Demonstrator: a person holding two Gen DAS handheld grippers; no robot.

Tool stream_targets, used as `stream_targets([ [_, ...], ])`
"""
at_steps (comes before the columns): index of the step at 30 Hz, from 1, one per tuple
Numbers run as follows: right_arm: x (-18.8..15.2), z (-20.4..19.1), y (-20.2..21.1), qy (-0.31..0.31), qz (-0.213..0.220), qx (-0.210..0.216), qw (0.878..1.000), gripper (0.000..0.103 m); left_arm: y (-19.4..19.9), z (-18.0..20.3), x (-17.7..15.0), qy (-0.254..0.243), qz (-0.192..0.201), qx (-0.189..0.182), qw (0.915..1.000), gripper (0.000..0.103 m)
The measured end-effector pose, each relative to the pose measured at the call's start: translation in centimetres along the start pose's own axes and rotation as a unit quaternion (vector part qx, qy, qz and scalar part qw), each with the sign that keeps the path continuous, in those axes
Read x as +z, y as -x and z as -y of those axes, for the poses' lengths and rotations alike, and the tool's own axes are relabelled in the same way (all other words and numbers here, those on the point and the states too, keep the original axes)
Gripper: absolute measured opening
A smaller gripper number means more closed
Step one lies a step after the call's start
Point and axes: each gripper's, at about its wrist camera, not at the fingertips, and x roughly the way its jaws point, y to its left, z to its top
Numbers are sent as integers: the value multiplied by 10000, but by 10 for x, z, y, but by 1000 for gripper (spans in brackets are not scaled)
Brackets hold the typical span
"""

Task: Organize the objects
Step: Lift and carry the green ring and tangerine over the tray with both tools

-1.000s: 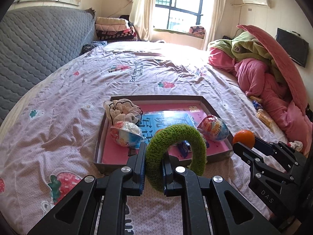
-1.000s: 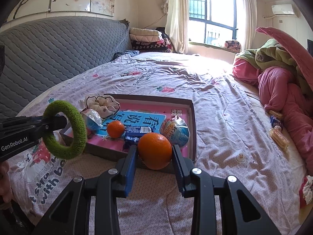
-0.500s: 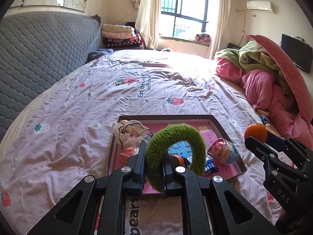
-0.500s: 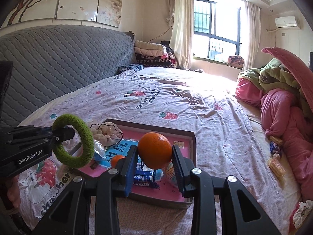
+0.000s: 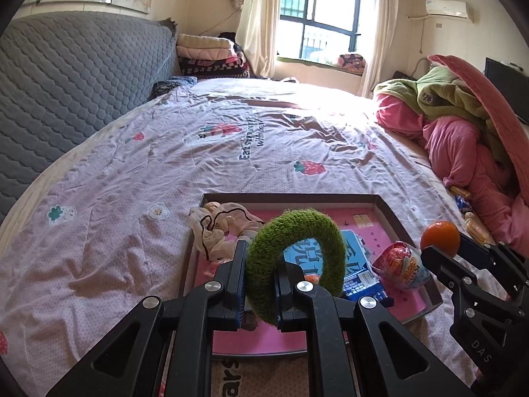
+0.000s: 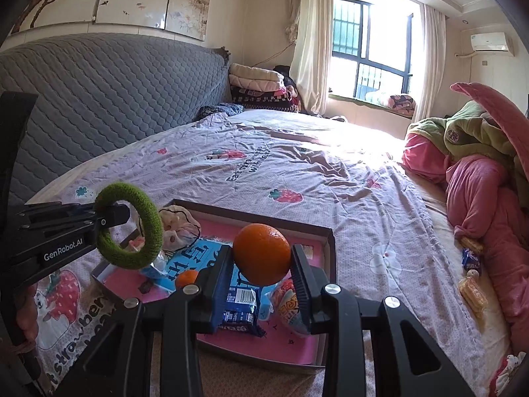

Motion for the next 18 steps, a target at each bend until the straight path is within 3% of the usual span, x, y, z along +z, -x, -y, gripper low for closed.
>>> stream_targets([
  [18,-36,2,-40,-137,-630,109,9979,36,-37,10,-36,-225,-262,-115,9993,13],
])
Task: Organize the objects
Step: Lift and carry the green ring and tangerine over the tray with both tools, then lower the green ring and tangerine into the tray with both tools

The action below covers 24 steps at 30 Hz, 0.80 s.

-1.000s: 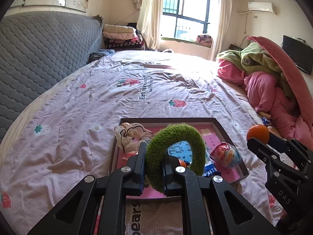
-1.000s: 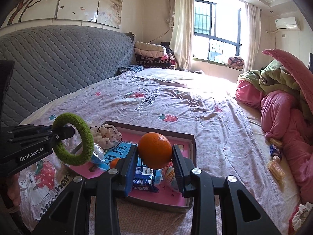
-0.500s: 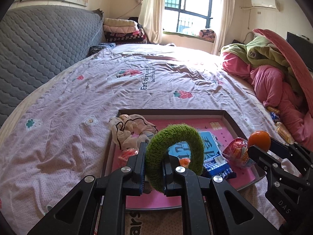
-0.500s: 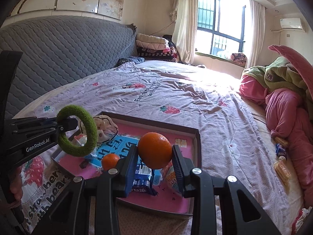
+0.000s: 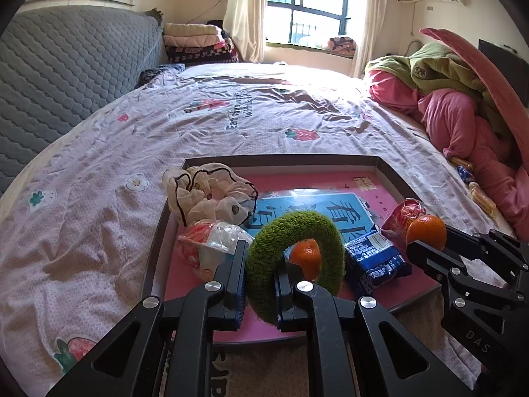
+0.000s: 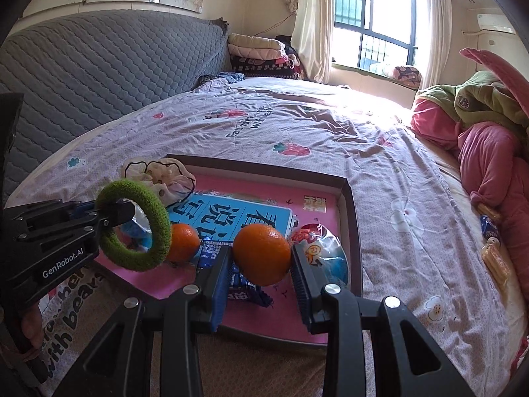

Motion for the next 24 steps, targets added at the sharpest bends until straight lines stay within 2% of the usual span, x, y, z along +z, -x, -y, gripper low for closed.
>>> stream_targets([
  [24,-16,16,-13,-310,-291,-172,9989,36,-17,6,-18,-112,-318,16,9994,13],
])
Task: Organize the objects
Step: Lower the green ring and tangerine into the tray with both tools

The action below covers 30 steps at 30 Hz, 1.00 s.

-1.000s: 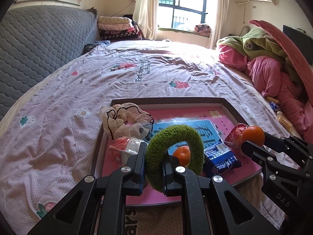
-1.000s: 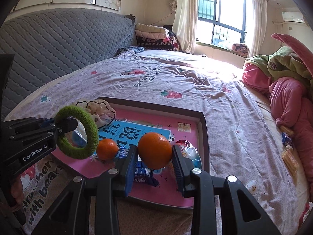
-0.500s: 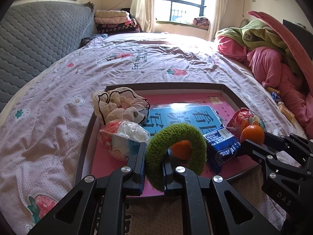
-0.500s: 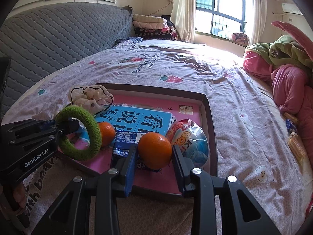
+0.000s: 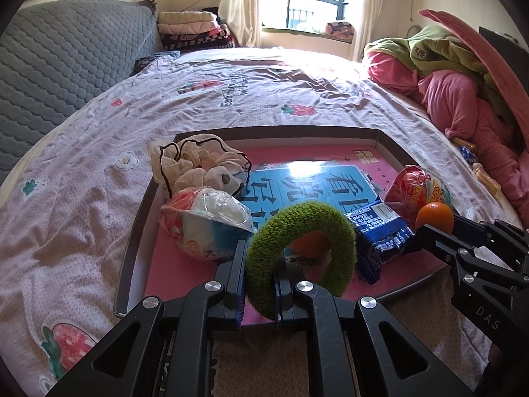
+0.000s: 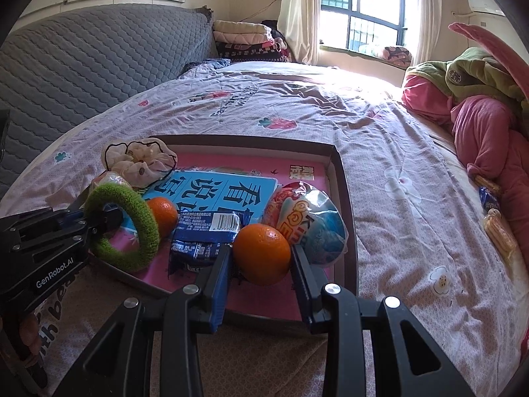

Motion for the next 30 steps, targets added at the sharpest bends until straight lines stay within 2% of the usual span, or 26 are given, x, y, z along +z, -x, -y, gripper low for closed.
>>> stream_targets([
  [20,-1,5,-5,-91,-66,-10,9999,36,-7,3,-3,-36,-166,-61,9998,13],
  [30,1,5,-4,-104,-71,45,9999,36,-13,-5,-1,155,-328,-211,9991,14],
])
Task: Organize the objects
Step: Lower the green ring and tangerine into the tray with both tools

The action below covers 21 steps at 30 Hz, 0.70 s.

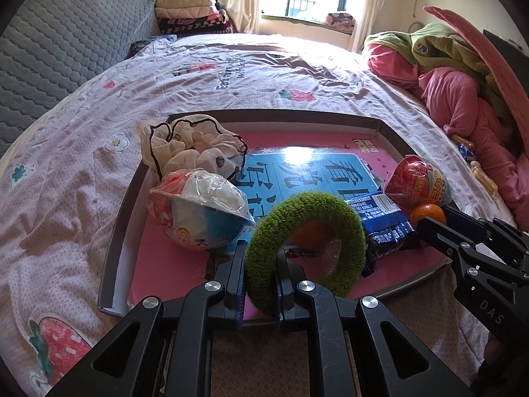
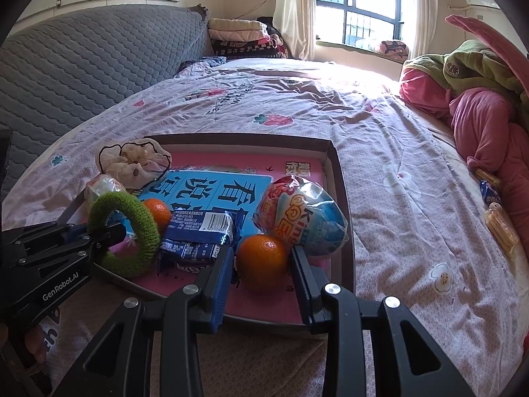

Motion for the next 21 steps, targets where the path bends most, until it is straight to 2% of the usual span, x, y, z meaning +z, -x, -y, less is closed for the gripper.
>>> stream_targets([
  [17,2,3,3,-99,4,50,9999,36,-1,-8,3,140,-218,12,9997,16],
  [21,2,3,6,-140,56,55,9999,36,0,-7,4,152,-269,27,9995,20],
])
